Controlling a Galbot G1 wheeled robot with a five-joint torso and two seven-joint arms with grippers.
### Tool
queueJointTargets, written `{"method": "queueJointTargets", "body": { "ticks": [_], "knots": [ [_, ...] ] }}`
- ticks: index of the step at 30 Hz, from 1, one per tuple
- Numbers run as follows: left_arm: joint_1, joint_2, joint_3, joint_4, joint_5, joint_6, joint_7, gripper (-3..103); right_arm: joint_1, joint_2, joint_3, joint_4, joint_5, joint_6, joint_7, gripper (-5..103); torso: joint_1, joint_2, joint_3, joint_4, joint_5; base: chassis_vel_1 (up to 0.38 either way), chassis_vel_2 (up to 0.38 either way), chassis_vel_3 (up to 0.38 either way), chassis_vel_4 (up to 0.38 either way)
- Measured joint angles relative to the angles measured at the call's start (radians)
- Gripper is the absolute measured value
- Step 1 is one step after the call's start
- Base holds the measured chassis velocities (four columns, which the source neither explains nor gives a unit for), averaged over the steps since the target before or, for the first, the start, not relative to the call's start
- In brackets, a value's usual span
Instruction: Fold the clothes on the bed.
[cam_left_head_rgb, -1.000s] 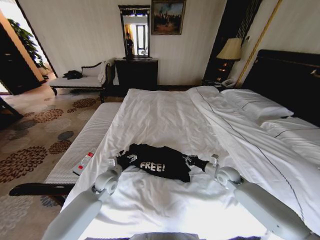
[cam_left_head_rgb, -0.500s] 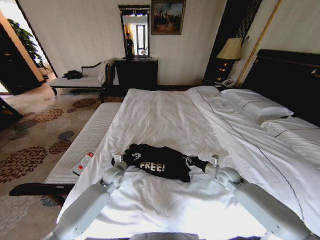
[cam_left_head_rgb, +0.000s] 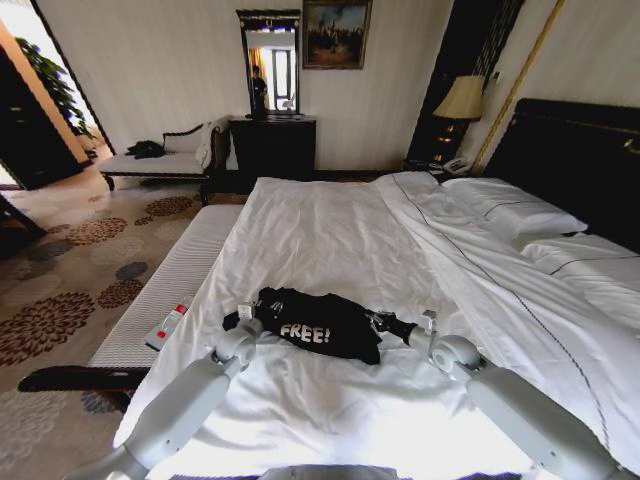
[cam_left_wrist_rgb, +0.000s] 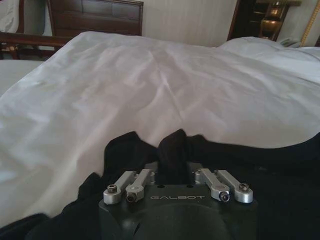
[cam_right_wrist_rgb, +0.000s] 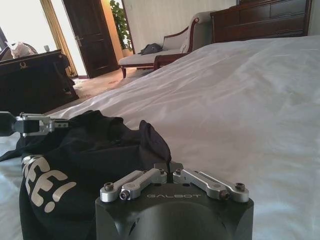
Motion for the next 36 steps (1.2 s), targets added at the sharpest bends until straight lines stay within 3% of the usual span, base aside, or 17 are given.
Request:
{"method": "queueJointTargets", "body": {
  "ticks": [8, 25, 29, 36],
  "knots": [
    [0.008, 0.002, -0.017, 0.0, 0.002, 0.0, -0.008, 2, -0.001, 0.002, 0.0, -0.002, 0.0, 0.001, 0.002, 1, 0.0, 0.0, 0.0, 0.0, 0.0001, 0.0, 0.0, 0.0, 0.0],
    [-0.004, 0.007, -0.021, -0.009, 0.003, 0.0, -0.008, 0, -0.012, 0.006, 0.015, 0.01, 0.002, 0.002, 0.02, 1, 0.0, 0.0, 0.0, 0.0, 0.0002, 0.0, 0.0, 0.0, 0.0],
    [-0.004, 0.038, -0.036, -0.052, -0.006, 0.0, -0.005, 0, -0.013, 0.009, 0.036, 0.029, 0.016, 0.002, 0.038, 1, 0.0, 0.0, 0.0, 0.0, 0.0001, 0.0, 0.0, 0.0, 0.0],
    [-0.009, 0.166, -0.098, -0.212, -0.068, 0.015, 0.001, 0, -0.01, -0.018, 0.119, 0.123, 0.069, -0.019, 0.094, 1, 0.0, 0.0, 0.0, 0.0, 0.0001, 0.0, 0.0, 0.0, 0.0]
  ]
}}
